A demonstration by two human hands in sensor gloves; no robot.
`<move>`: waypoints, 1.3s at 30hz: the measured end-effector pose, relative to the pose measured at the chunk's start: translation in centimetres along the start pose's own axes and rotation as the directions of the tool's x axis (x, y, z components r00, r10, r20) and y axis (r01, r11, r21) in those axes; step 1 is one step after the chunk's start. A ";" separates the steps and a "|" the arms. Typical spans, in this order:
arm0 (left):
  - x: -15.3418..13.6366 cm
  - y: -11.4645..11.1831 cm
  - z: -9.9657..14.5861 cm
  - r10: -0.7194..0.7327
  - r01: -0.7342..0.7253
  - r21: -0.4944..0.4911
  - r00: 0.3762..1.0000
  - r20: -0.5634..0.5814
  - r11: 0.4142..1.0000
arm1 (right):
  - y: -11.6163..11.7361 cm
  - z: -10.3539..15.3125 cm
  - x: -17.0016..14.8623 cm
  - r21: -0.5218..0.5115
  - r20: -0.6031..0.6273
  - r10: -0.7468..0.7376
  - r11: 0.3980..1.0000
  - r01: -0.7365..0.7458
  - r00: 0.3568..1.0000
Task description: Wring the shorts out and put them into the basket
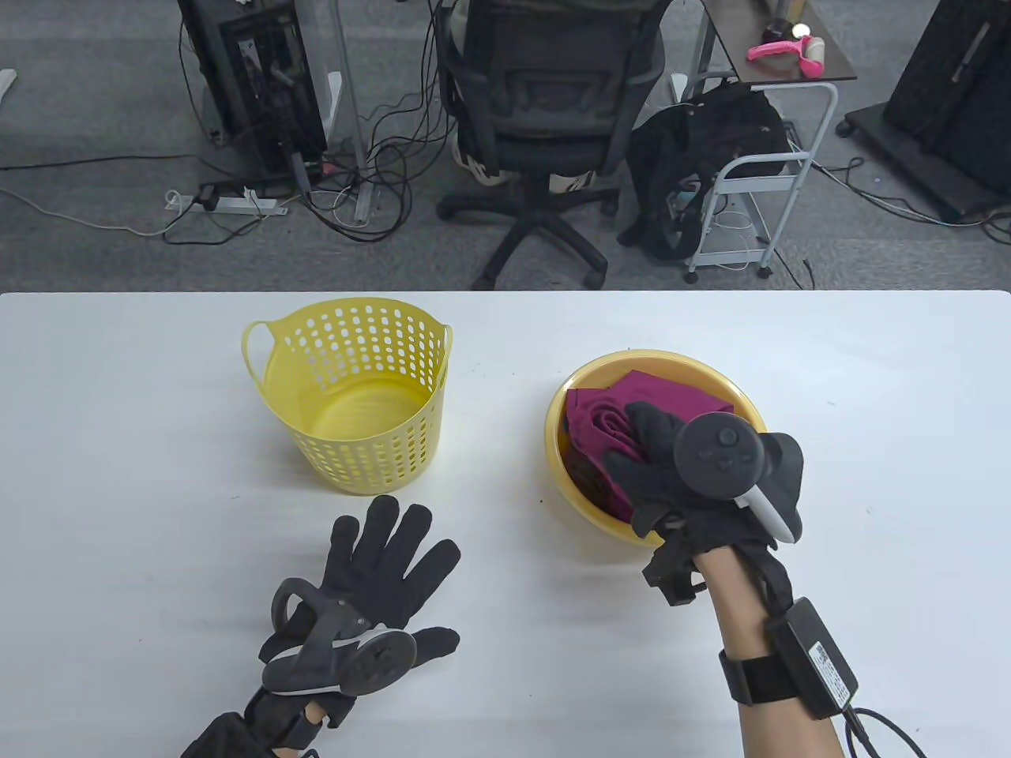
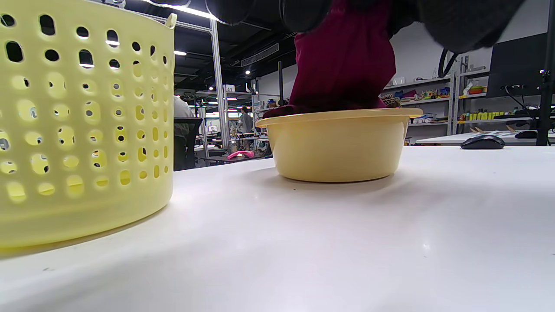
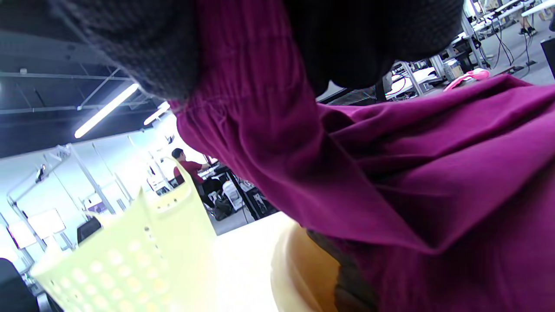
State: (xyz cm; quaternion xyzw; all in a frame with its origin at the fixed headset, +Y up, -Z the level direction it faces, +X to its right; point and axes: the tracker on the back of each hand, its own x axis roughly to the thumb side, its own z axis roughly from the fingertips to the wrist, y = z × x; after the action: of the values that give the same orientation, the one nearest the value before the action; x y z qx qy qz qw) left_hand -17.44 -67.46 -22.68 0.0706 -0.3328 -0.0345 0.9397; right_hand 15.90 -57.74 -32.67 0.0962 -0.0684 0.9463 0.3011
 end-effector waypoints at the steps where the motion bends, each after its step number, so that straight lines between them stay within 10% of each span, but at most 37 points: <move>1: 0.0 0.0 0.0 0.001 -0.001 -0.002 1.000 0.000 1.000 | -0.4 -0.1 0.0 -0.005 -0.001 -0.026 1.000 0.026 1.000; 39: -0.6 0.0 -0.1 0.021 -0.022 -0.018 1.000 -0.019 1.000 | -6.1 -2.5 5.9 -0.063 0.038 -0.527 0.846 0.529 0.849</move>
State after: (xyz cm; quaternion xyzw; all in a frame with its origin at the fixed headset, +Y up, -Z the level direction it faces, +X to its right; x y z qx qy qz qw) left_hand -17.79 -67.37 -23.11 0.0588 -0.3246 -0.0268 0.9437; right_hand 14.40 -49.09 -33.37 0.1097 -0.0760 0.8231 0.5520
